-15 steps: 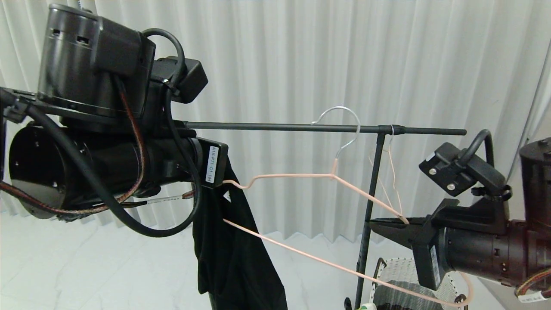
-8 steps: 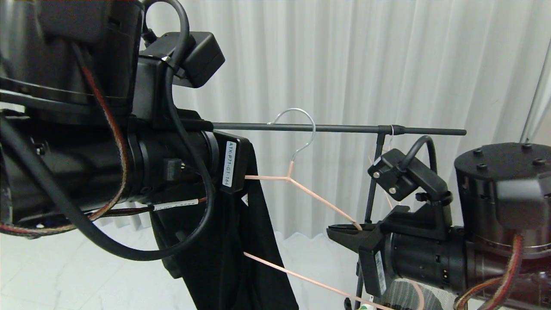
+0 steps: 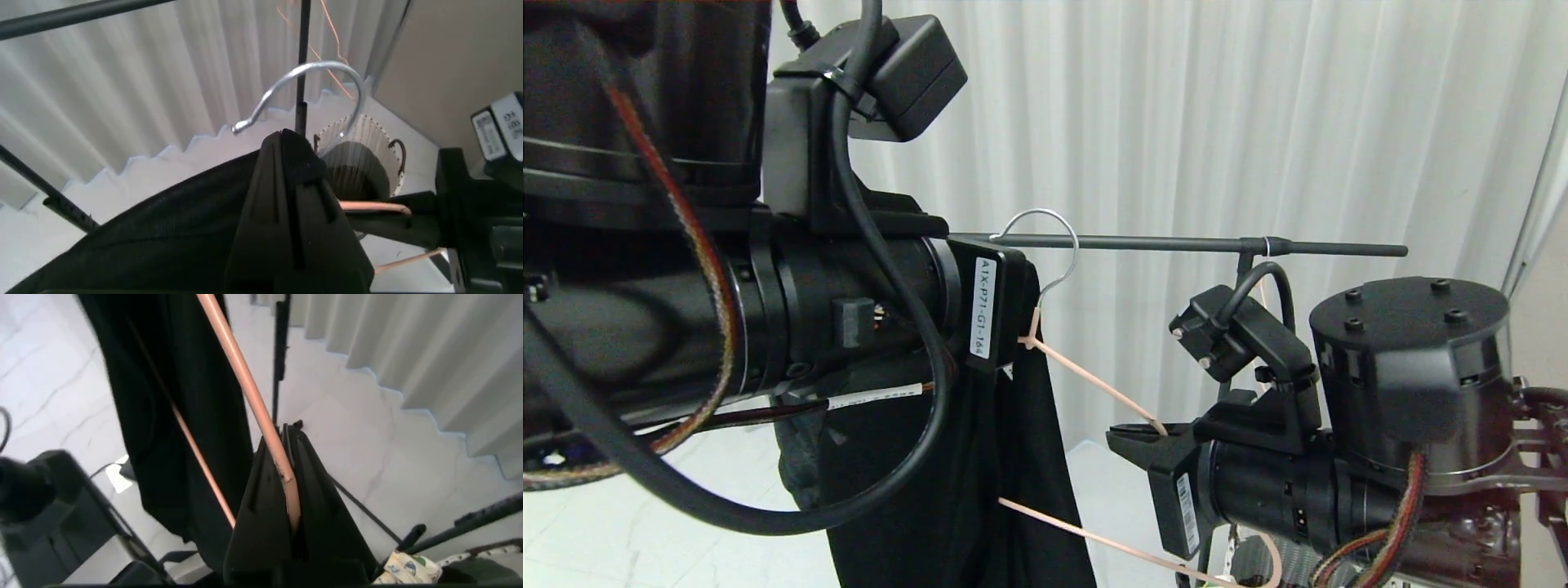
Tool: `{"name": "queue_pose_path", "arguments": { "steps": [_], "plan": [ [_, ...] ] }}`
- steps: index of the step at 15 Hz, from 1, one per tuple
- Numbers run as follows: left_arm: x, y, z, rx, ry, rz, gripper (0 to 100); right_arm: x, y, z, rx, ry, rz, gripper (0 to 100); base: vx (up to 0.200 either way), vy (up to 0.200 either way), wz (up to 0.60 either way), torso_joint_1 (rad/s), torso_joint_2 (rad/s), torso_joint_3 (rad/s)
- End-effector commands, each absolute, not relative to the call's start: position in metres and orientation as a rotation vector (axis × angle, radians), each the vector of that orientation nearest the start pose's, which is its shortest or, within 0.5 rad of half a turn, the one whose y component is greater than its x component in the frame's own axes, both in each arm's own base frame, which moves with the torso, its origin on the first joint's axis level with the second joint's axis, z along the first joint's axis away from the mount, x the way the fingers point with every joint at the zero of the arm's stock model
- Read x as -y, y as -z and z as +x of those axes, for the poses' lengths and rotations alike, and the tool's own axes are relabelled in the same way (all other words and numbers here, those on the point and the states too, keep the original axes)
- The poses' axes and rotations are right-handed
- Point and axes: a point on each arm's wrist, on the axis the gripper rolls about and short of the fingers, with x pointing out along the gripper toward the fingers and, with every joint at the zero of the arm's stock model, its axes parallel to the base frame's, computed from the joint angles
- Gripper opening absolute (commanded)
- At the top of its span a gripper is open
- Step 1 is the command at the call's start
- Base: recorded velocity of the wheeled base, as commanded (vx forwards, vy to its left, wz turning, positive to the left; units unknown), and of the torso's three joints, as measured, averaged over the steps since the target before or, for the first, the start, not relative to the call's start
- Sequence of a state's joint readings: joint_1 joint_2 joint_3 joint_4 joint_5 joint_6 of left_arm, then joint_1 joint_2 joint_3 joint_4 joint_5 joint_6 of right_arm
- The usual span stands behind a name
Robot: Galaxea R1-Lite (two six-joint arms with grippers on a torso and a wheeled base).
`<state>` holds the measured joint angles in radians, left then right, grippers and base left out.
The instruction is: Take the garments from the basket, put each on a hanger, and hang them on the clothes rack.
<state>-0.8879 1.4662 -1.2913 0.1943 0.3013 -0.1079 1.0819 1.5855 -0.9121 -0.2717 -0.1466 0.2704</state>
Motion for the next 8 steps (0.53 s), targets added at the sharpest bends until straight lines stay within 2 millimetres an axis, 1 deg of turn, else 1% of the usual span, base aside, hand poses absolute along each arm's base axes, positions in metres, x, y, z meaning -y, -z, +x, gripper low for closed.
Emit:
{"name": "queue_pose_path", "arguments": {
  "steps": [1,2,3,6,8],
  "plan": [
    [0.185,-0.306,0.159,-0.336,0.562,0.106,0,-0.247,-0.212,0.136,-0.454,-0.837,0.025,0,0.0,0.0,0.0,0.0,0.0,0.0],
    [0.184,-0.306,0.159,-0.337,0.561,0.104,0,-0.247,-0.213,0.136,-0.451,-0.816,0.04,0,0.0,0.0,0.0,0.0,0.0,0.0],
    [0.184,-0.306,0.158,-0.338,0.561,0.106,100,-0.247,-0.214,0.137,-0.447,-0.79,0.053,0,0.0,0.0,0.0,0.0,0.0,0.0],
    [0.181,-0.305,0.157,-0.338,0.557,0.106,100,-0.248,-0.223,0.14,-0.355,-0.738,0.109,0,0.0,0.0,0.0,0.0,0.0,0.0],
    [0.177,-0.306,0.154,-0.331,0.556,0.101,100,-0.248,-0.23,0.142,-0.295,-0.708,0.144,0,0.0,0.0,0.0,0.0,0.0,0.0]
  ]
}}
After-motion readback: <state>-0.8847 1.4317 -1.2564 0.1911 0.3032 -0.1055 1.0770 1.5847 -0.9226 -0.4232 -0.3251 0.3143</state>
